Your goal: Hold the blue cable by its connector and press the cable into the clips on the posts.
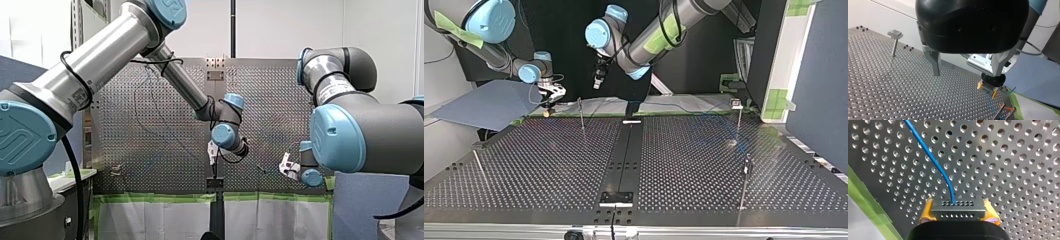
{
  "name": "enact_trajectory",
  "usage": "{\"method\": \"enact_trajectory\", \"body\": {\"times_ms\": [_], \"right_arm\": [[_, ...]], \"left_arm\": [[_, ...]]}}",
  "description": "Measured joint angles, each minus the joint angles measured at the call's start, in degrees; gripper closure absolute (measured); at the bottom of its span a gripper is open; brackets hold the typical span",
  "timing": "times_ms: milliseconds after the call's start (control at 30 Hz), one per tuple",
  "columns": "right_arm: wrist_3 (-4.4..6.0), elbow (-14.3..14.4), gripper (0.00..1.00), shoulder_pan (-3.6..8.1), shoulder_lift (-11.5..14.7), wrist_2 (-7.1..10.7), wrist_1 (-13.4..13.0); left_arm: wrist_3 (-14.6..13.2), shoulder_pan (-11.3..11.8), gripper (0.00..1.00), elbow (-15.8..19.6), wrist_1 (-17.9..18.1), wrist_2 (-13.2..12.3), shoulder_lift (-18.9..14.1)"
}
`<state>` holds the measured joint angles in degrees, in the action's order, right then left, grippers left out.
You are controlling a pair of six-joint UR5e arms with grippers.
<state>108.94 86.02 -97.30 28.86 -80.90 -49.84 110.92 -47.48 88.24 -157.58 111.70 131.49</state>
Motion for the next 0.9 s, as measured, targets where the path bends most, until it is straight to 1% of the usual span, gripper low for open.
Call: {"method": "enact_trajectory", "body": {"times_ms": [133, 400, 533, 733, 900], "right_arm": [[-0.1, -0.2, 1.0, -0.42, 0.0, -0.02, 0.2], [-0.98, -1.0, 1.0, -1.6, 0.0, -0.4, 1.7], [-1.39, -1.2, 1.0, -2.08, 0.5, -1.42, 3.0], [-1.66, -1.2, 1.0, -2.83, 2.5, -2.29, 4.2], [-1.69, -1.2, 1.0, -3.79, 5.0, -3.21, 5.4]], "left_arm": [[0.1, -0.1, 0.0, 1.8, 0.0, 0.3, -1.8], [-0.1, -0.3, 0.0, 5.8, -0.1, 1.8, -5.8], [-1.0, -0.4, 0.0, 7.7, -0.1, 2.7, -7.7], [-3.6, -0.4, 0.0, 10.6, 0.2, 3.5, -10.7], [-5.0, -0.4, 0.0, 13.1, 0.6, 3.7, -13.1]]}}
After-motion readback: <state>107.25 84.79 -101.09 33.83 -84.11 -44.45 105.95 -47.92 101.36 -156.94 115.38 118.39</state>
